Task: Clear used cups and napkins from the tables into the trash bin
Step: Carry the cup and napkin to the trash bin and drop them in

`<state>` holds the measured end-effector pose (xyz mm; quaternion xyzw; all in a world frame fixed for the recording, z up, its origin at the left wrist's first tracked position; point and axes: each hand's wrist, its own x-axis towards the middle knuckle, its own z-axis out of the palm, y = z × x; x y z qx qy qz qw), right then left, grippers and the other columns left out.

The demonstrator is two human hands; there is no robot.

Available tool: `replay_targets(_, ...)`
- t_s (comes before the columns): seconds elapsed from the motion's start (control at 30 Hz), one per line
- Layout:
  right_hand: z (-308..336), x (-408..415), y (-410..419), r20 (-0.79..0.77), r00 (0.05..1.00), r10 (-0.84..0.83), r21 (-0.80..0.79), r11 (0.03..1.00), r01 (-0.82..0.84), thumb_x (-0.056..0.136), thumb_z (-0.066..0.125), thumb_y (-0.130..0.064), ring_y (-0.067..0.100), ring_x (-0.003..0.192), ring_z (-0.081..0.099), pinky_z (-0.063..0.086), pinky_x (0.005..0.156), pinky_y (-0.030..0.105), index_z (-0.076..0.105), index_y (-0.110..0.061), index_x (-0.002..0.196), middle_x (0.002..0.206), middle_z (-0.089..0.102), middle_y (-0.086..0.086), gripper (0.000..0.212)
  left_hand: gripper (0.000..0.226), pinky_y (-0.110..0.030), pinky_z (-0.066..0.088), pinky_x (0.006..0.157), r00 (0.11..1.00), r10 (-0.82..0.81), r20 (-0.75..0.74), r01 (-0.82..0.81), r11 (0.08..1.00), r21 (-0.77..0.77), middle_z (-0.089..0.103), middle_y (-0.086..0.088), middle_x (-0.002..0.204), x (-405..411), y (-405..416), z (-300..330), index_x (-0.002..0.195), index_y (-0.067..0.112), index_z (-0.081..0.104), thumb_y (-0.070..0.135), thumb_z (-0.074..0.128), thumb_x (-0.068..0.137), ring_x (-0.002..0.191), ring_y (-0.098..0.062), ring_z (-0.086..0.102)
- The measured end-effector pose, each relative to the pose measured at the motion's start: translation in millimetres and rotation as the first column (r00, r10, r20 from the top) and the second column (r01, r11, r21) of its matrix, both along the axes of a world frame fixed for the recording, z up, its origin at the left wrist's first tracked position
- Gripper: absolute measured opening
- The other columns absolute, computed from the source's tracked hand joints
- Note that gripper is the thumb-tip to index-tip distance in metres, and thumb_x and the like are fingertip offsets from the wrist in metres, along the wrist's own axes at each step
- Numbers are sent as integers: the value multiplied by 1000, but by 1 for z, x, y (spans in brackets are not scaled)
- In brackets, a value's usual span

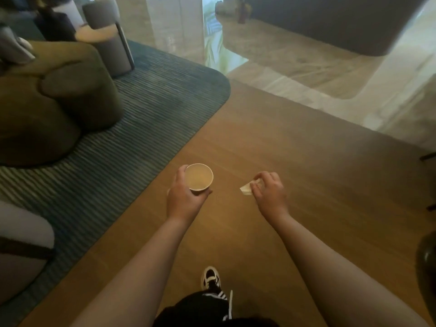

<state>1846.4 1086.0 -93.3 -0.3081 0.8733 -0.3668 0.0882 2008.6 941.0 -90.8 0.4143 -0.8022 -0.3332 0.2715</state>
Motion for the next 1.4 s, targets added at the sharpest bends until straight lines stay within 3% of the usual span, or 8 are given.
replay_targets(0.27,4,-104,-129,12,1000,-18,29,999,17,89,59,-23,19,91,50,38,73,28,60,-16,99,101,50,0,13,86,-48,44,94,1000,-4,14,3,1000,21,52,-5,128,-103,-129,5,135,15,39,41,83,65,113,-24,50)
replay_targets(0.63,-16,-300,-326,-4,999,36,21,999,-36,90,58,-26,15,89,49,42,72,30,59,-19,100,101,49,-3,13,84,-48,44,94,999,46,29,-47,999,17,51,-1,126,-288,-317,-16,134,20,38,43,81,66,111,-20,49)
replay_targets(0.97,5,-479,-510,-20,991,131,37,991,-130,90,57,-29,7,81,45,30,60,13,56,-24,102,96,44,-9,13,86,-49,41,98,989,130,73,-131,991,8,50,-4,130,-454,-493,4,136,17,36,40,81,67,117,-22,47)
replay_targets(1.23,-12,-562,-652,-9,984,177,33,984,-176,90,57,-30,7,82,45,31,62,15,55,-26,104,96,44,-10,14,86,-47,41,100,984,158,78,-161,986,45,48,0,131,-534,-624,-6,137,21,34,42,81,68,118,-21,47)
replay_targets(1.4,-19,-616,-768,3,986,167,25,986,-167,90,56,-30,10,86,47,36,67,25,55,-25,105,100,46,-9,16,87,-48,40,101,989,132,67,-136,989,59,47,3,131,-586,-740,-11,136,23,33,45,81,67,118,-18,46)
